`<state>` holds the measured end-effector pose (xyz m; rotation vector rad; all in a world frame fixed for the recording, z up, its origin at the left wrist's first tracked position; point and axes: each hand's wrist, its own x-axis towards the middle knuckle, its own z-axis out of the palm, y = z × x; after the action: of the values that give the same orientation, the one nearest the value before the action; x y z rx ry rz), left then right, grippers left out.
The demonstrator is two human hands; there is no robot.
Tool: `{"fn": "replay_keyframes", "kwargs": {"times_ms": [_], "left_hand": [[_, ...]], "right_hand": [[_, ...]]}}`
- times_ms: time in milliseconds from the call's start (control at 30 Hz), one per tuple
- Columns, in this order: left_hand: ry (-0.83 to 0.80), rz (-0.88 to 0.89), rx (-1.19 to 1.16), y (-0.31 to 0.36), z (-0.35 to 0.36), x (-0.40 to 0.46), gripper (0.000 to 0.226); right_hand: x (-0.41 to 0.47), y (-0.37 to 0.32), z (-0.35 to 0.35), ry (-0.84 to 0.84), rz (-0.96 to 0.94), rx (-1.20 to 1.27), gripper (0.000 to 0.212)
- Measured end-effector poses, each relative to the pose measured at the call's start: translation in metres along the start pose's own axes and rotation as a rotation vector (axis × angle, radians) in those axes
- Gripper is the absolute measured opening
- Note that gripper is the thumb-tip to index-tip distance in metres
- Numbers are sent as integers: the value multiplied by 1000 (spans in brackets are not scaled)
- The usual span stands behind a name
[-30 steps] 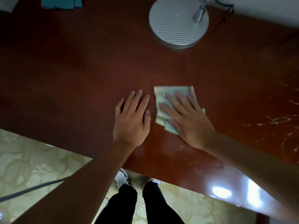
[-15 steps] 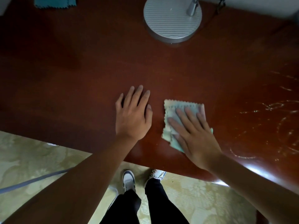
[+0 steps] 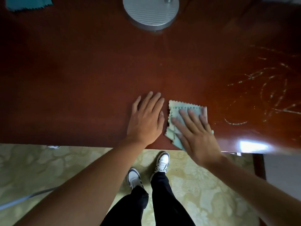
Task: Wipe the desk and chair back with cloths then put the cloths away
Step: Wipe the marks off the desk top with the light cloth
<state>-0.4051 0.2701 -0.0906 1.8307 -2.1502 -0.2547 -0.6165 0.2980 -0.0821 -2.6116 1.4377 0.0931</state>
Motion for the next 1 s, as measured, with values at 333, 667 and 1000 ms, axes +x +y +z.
{"fn": "replay_keyframes", "kwargs": {"times_ms": [333, 667, 1000], "left_hand": [[34, 6, 32, -2, 5, 0, 44], [57, 20, 19, -3, 5, 0, 43], [66, 67, -9, 21, 4, 12, 42]], "right_hand": [[95, 35, -16, 98, 332, 39, 49], [-14, -62, 14, 61, 247, 106, 48], [47, -32, 10, 189, 534, 155, 50]]}}
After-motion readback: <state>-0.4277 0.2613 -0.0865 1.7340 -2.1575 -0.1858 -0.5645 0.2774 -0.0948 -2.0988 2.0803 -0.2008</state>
